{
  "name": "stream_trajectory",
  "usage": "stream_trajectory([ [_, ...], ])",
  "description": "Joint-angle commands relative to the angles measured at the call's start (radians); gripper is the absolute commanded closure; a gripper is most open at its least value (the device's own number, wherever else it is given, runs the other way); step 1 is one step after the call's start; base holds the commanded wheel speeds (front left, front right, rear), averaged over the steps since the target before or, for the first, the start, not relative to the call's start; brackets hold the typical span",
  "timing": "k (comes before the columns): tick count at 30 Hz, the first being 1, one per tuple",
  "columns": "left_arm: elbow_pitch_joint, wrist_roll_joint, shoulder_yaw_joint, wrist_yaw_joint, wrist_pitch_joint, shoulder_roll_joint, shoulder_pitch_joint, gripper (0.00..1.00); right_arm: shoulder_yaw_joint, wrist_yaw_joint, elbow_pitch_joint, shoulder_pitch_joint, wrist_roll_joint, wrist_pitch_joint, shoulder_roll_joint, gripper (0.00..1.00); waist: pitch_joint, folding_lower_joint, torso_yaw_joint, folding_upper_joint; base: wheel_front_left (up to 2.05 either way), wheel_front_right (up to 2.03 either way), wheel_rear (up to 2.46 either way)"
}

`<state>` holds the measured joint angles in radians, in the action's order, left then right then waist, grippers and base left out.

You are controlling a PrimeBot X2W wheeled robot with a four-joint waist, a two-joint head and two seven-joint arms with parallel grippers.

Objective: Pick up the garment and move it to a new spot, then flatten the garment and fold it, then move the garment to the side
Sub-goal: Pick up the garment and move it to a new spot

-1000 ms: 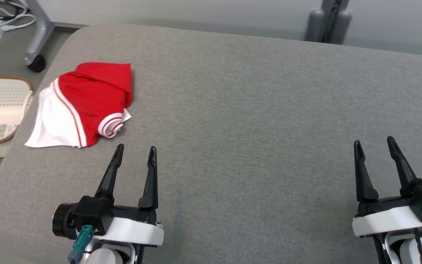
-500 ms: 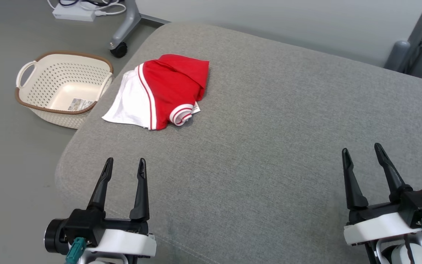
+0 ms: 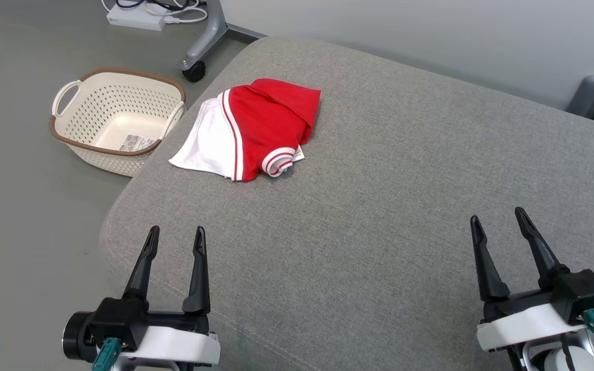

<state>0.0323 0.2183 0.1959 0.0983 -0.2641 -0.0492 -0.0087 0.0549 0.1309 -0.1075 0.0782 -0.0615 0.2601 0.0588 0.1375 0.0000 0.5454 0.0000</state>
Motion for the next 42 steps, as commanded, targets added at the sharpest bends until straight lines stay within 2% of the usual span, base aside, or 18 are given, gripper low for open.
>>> stream_trajectory([
  [1, -0.005, 0.003, -0.003, 0.006, 0.000, -0.004, 0.003, 0.00, 0.002, 0.000, -0.002, 0.007, -0.006, 0.005, 0.007, 0.00, 0.000, 0.0000, 0.000, 0.0000, 0.00, 0.00, 0.00],
  [14, 0.003, 0.008, 0.002, -0.001, 0.000, -0.004, -0.004, 0.00, -0.011, 0.000, -0.003, -0.009, -0.014, 0.005, 0.009, 0.00, -0.008, 0.0000, -0.005, 0.0000, 0.00, 0.00, 0.00],
  [20, -0.005, 0.059, -0.015, 0.016, 0.000, -0.003, -0.022, 0.00, -0.007, 0.000, 0.007, -0.013, 0.002, 0.005, 0.011, 0.00, 0.014, 0.0000, -0.013, 0.0000, 0.00, 0.00, 0.00],
  [27, 0.051, 0.064, -0.044, -0.030, 0.000, -0.003, -0.135, 0.00, 0.002, 0.000, 0.056, 0.041, 0.038, 0.005, 0.064, 0.00, 0.126, 0.0000, -0.047, 0.0000, 0.00, 0.00, 0.00],
  [34, 0.301, 0.126, -0.111, -0.117, 0.004, -0.015, -0.369, 0.00, 0.021, 0.000, 0.154, 0.098, 0.055, -0.045, 0.117, 0.00, 0.240, 0.0000, -0.094, 0.0000, 0.00, 0.00, 0.00],
  [39, 0.472, 0.224, -0.140, -0.180, 0.170, -0.055, -0.590, 0.00, 0.036, 0.000, 0.240, 0.135, 0.058, -0.089, 0.143, 0.00, 0.319, 0.0000, -0.131, 0.0000, 0.00, 0.00, 0.00],
  [42, 0.555, 0.284, -0.152, -0.195, 0.305, -0.072, -0.714, 0.00, 0.035, 0.000, 0.261, 0.145, 0.061, -0.105, 0.161, 0.00, 0.356, 0.0000, -0.148, 0.0000, 0.00, 0.00, 0.00],
])
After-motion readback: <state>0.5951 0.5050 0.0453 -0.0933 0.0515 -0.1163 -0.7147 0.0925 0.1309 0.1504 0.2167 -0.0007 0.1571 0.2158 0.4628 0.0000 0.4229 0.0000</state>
